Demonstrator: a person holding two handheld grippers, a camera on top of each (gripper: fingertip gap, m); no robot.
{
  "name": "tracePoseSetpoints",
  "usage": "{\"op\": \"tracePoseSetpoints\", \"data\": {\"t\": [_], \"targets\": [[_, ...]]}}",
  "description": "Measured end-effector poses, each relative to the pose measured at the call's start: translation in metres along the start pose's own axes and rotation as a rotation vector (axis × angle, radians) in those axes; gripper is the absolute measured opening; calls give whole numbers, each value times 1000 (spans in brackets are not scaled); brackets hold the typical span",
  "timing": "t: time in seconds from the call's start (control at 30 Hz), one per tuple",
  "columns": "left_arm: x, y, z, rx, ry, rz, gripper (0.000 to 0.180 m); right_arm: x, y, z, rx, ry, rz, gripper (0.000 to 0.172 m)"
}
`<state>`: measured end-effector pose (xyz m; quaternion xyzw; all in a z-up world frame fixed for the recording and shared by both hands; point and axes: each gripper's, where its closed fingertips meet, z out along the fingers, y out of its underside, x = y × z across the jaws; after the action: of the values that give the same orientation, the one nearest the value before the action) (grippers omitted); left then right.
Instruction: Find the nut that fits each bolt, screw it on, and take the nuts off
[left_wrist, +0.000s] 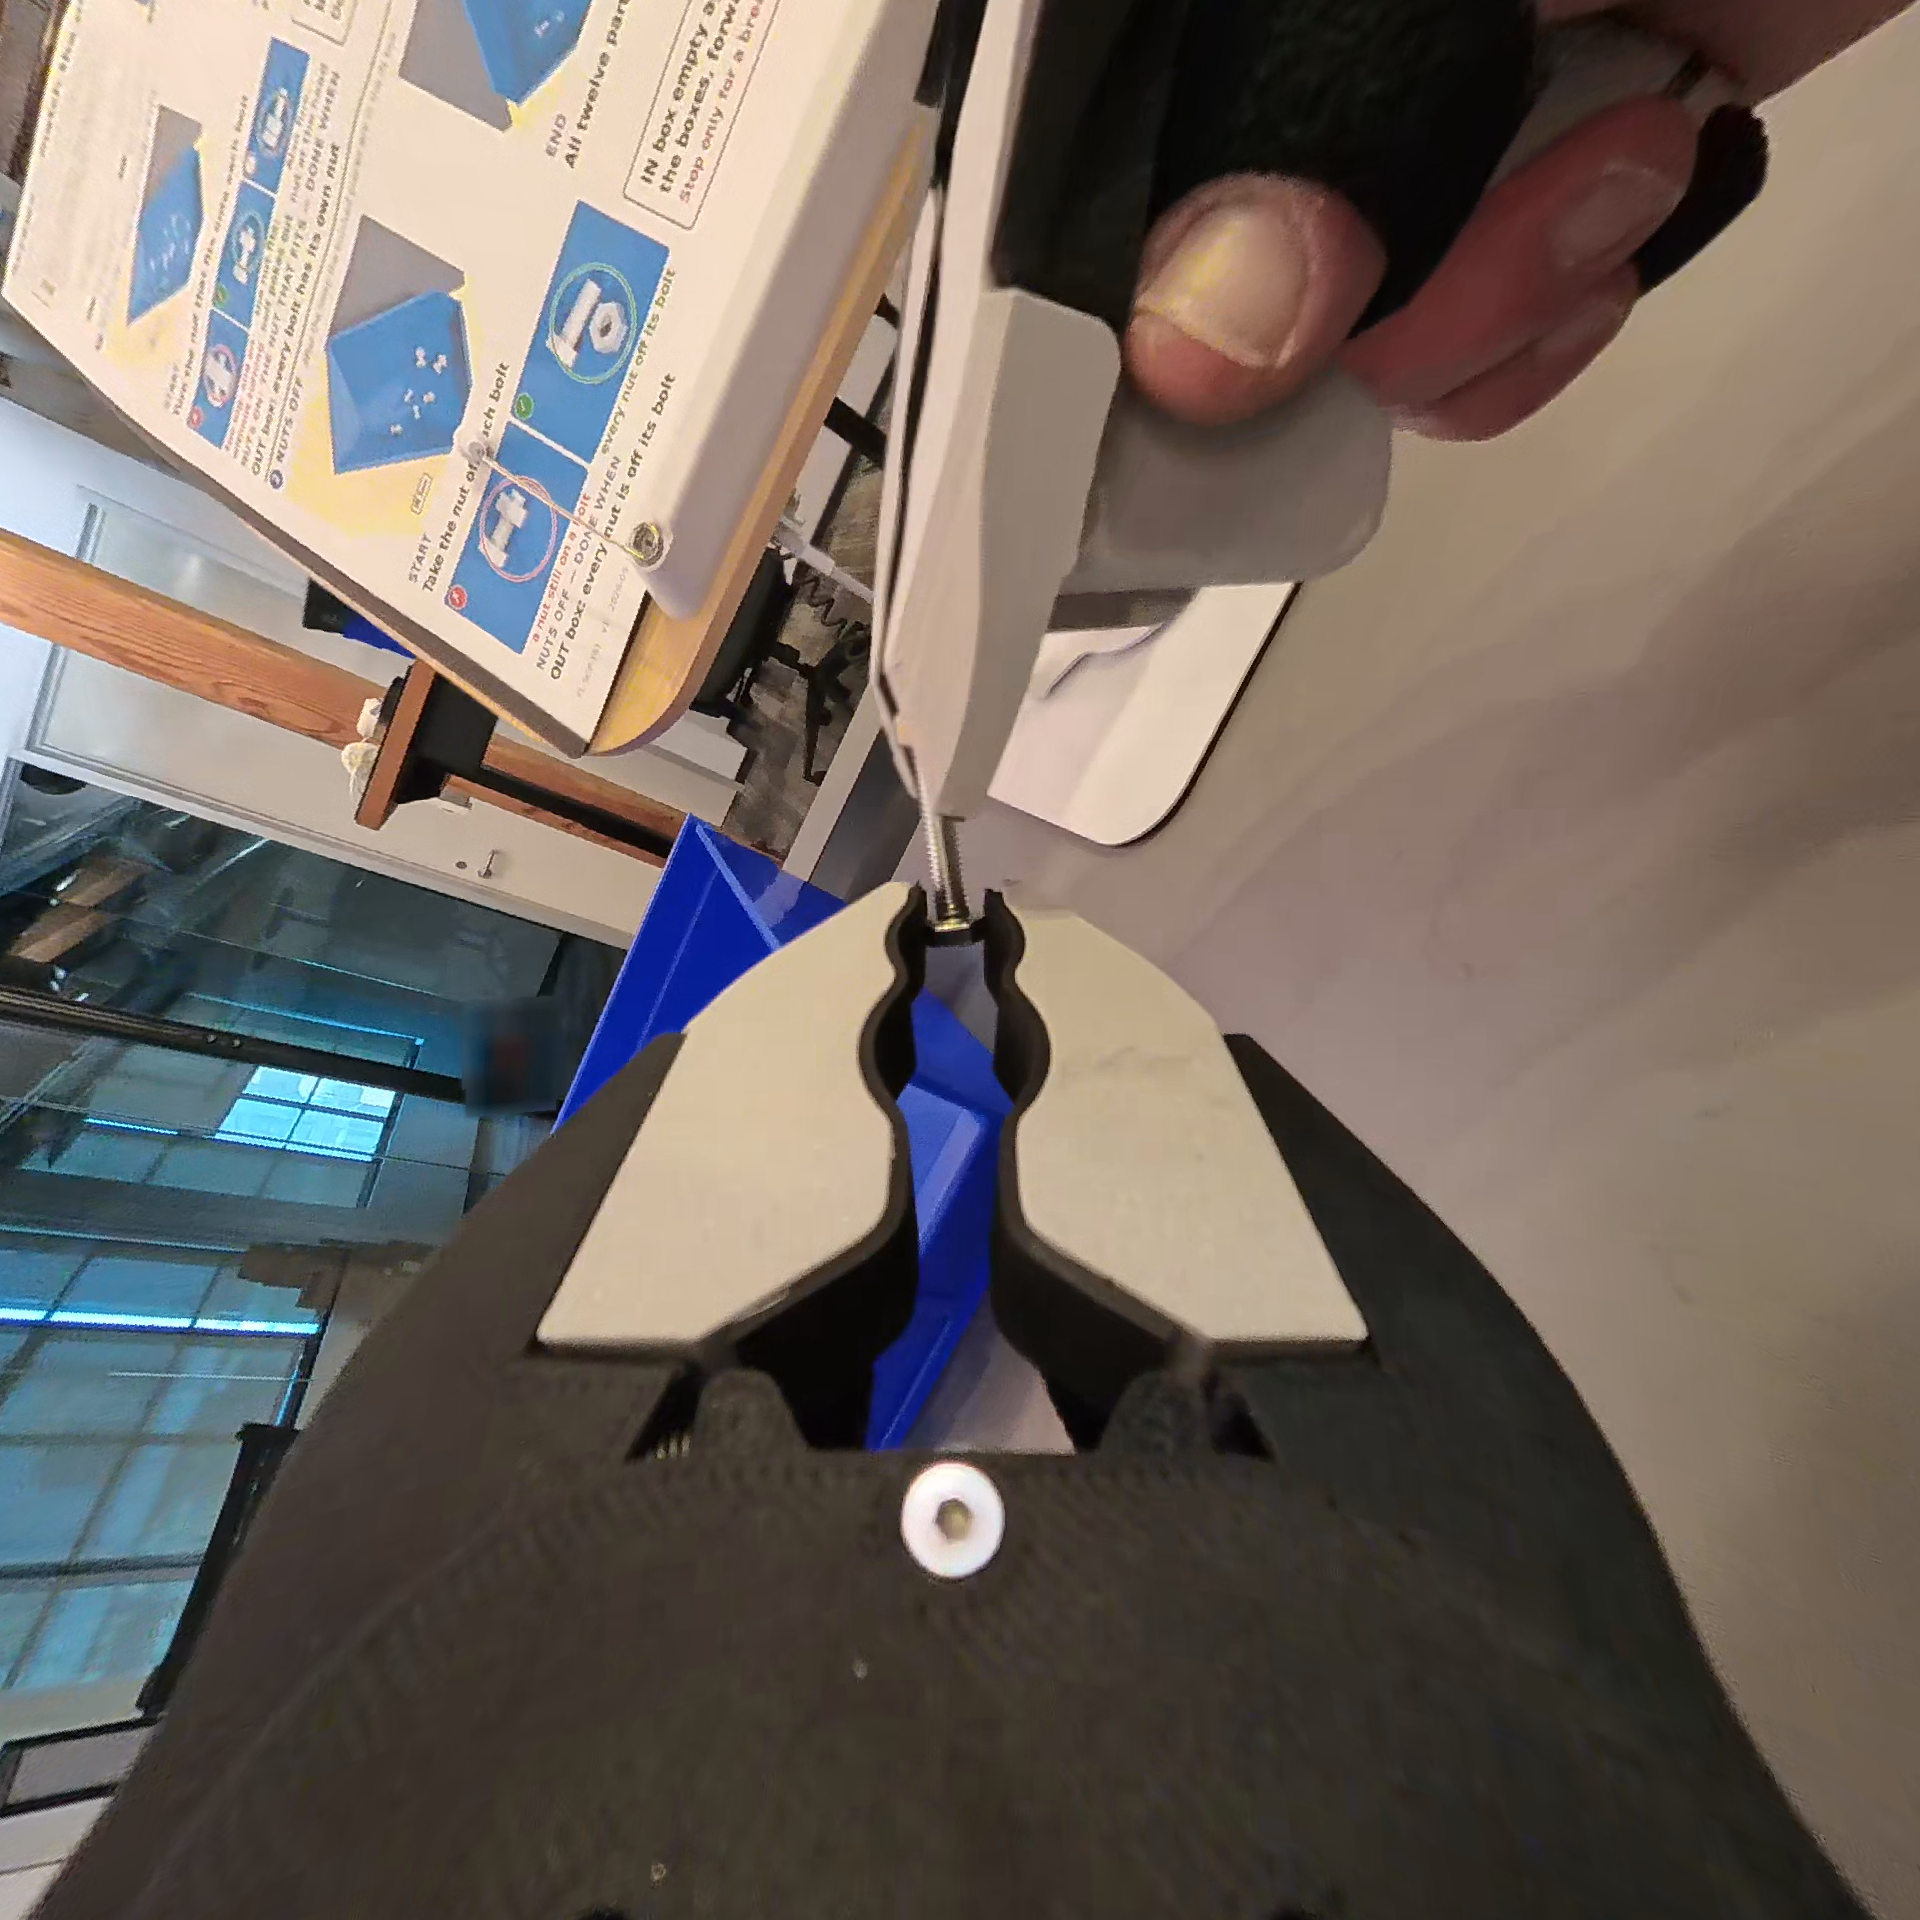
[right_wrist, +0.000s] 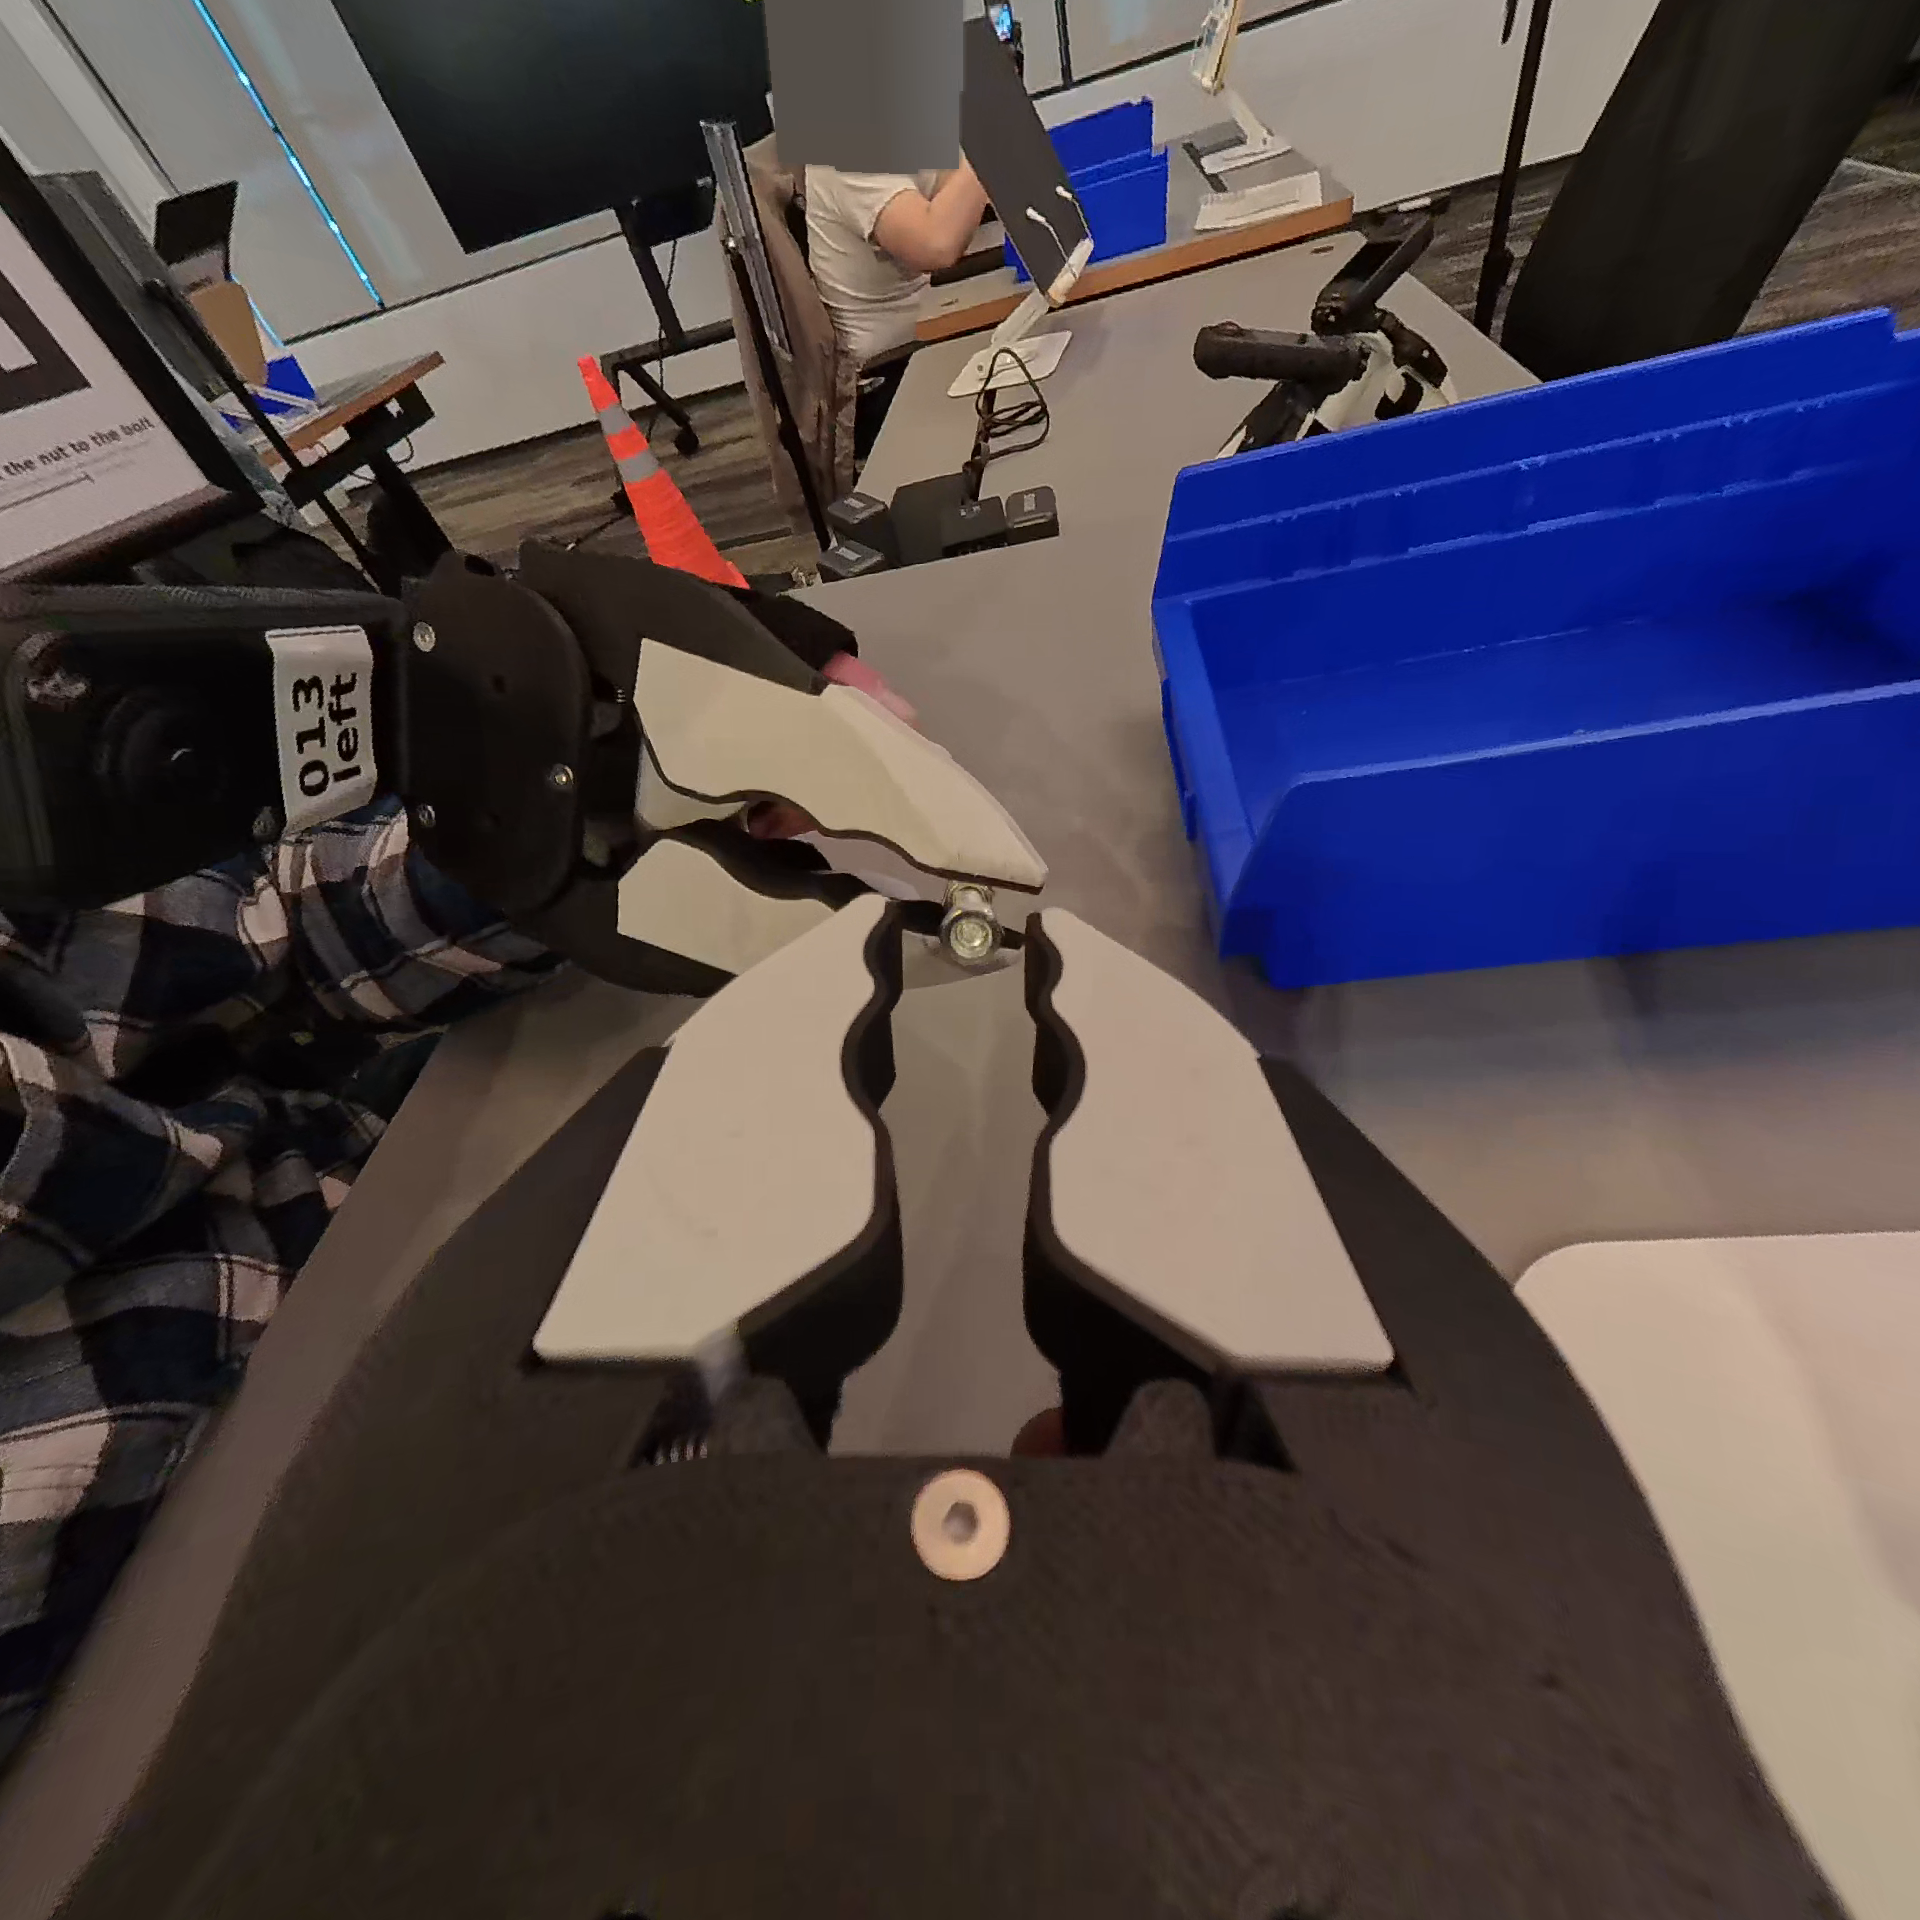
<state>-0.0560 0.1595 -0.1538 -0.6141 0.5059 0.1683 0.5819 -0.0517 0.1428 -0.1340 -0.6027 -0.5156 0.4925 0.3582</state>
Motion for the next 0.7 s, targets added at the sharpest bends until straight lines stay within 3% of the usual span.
{"op": "tracePoseSetpoints", "data": {"t": [0.23,0.7], "targets": [[3,1,3,-22,-18,42,10,4,2,0,5,1,76,12],[5,1,4,-11,-11,23,10,3,2,-1,17,3,28,11]]}}
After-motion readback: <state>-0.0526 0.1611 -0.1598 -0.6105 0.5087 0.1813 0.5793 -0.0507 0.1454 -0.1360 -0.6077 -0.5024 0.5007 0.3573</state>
